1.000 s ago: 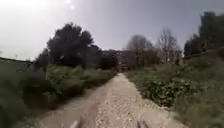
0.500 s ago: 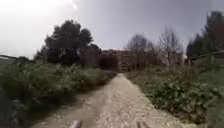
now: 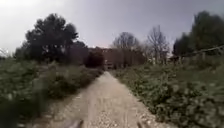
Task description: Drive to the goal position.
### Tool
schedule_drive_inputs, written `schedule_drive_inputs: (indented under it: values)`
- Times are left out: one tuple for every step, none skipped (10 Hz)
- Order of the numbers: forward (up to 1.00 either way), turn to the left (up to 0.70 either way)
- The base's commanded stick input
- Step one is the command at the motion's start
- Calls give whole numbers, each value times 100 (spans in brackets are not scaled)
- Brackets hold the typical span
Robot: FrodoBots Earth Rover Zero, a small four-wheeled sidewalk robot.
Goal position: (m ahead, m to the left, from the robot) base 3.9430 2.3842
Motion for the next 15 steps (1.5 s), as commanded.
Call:
schedule_drive_inputs:
  values:
    - [100,0]
    - [100,0]
    - [100,0]
    - [100,0]
    - [100,0]
    - [100,0]
    - [100,0]
    - [100,0]
    - [100,0]
    - [100,0]
    - [100,0]
    - [100,0]
    - [100,0]
    - [100,0]
    - [100,0]
